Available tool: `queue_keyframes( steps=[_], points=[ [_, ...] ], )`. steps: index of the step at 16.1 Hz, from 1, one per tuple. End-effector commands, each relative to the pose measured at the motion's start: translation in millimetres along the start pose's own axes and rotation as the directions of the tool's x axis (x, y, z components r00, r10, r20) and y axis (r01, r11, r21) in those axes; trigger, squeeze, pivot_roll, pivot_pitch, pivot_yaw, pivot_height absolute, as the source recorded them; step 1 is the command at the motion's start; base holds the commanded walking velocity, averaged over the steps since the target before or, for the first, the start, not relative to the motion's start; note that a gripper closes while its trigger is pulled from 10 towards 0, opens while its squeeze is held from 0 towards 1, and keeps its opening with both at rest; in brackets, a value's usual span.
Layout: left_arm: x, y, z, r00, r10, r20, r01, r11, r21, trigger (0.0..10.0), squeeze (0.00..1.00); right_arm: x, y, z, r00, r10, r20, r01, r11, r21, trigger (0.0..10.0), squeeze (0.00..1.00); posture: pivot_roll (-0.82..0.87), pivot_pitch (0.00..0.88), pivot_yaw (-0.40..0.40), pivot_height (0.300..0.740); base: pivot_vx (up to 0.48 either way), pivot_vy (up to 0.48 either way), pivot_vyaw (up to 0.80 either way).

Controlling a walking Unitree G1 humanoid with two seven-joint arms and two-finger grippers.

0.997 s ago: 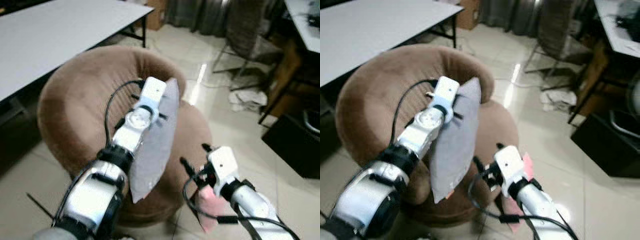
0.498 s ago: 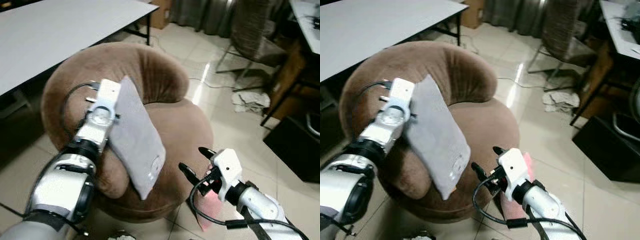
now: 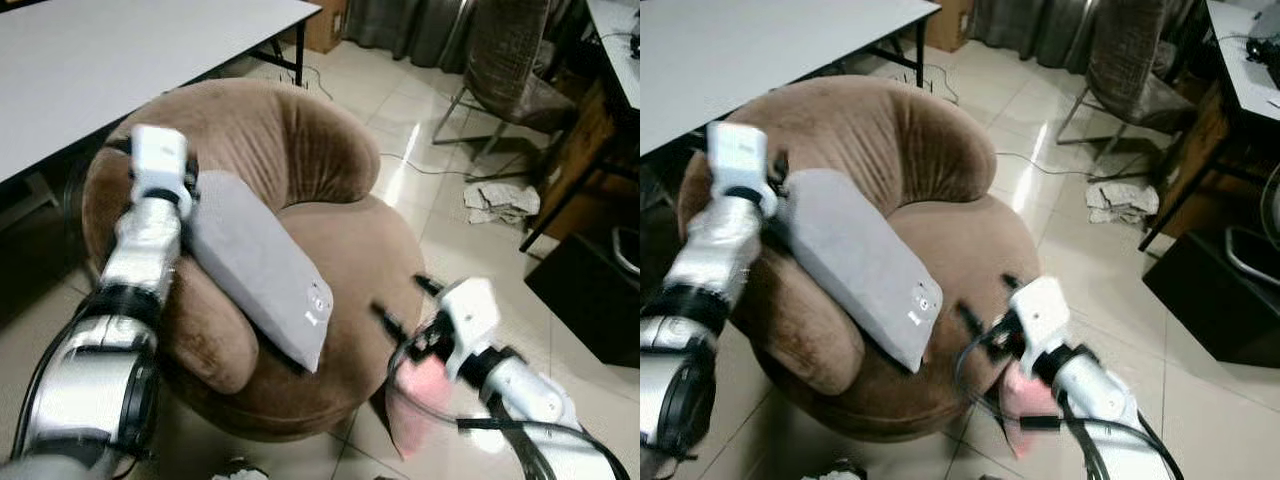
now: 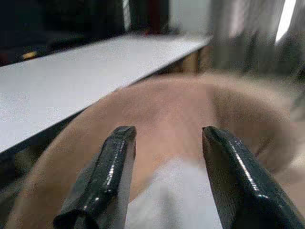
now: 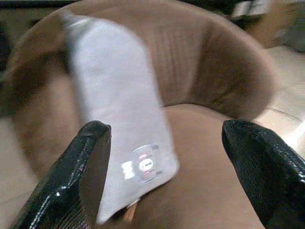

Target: Move the pillow to the sofa from floor

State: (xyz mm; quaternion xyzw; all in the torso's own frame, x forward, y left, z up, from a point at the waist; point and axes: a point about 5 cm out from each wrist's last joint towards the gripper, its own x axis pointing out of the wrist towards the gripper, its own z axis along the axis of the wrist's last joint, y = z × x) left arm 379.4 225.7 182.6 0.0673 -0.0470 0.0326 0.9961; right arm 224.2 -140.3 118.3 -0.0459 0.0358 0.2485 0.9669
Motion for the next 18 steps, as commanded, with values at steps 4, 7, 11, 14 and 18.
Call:
queue_keyframes(
  steps=[4,7,11,14,18],
  points=[
    [-56.7,-35.5,-1,0.925,-0.375,0.068,0.381,0.913,-0.148,10.0,0.00,-1.3,-19.2,7,0.958,-0.285,0.043,0.278,0.953,0.121,10.0,0.00,0.06,0.057,-0.095,0.740,0.000,0.000,0.00],
    [-91.2,-51.4,-18,0.886,-0.461,0.050,0.464,0.884,-0.059,10.0,0.00,-4.2,-13.6,-1,0.938,-0.346,0.015,0.341,0.930,0.134,10.0,0.00,0.07,0.062,-0.092,0.740,0.000,0.000,0.00],
    [-107.5,-59.7,-26,0.862,-0.507,-0.018,0.501,0.857,-0.124,10.0,0.00,-6.8,-11.4,-6,0.933,-0.361,-0.010,0.360,0.927,0.108,10.0,0.00,0.06,0.061,-0.086,0.740,0.000,-0.307,0.00],
    [-106.5,-64.6,-27,0.858,-0.513,-0.034,0.509,0.857,-0.083,10.0,0.00,-9.6,-16.1,-17,0.918,-0.394,-0.055,0.397,0.914,0.083,10.0,0.00,0.07,0.056,-0.086,0.740,0.000,-0.480,0.00],
    [-100.9,-63.9,-29,0.862,-0.502,-0.066,0.499,0.865,-0.056,10.0,0.00,-9.3,-13.9,-21,0.916,-0.397,-0.062,0.400,0.914,0.060,10.0,0.00,0.07,0.047,-0.074,0.740,0.000,-0.480,0.00]
  ],
)
